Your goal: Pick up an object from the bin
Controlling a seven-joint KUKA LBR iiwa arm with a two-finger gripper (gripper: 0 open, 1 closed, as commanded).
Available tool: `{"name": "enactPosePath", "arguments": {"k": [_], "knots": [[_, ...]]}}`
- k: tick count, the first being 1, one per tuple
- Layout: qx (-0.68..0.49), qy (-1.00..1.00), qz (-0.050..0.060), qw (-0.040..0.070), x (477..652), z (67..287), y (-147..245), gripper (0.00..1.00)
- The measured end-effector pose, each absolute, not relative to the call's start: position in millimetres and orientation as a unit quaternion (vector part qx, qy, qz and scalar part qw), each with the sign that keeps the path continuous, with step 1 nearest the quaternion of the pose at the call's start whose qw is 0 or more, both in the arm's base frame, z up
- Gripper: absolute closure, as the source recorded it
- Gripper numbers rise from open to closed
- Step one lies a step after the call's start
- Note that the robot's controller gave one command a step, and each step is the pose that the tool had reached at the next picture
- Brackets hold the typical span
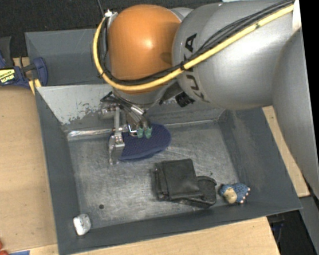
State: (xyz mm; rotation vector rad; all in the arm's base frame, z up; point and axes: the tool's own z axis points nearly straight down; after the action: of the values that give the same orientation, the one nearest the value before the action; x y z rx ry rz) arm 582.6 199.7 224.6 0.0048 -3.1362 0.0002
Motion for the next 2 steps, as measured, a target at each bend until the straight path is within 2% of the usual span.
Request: {"name": "enactPosePath", "arguments": {"k": [1, 2], "knots": [[0.169, -0.986, 0.000, 0.001, 588.0, 135.5, 238.1, 0.00], [0.131, -0.991, 0.002, 0.000, 611.4, 132.0, 169.2, 0.00]]}}
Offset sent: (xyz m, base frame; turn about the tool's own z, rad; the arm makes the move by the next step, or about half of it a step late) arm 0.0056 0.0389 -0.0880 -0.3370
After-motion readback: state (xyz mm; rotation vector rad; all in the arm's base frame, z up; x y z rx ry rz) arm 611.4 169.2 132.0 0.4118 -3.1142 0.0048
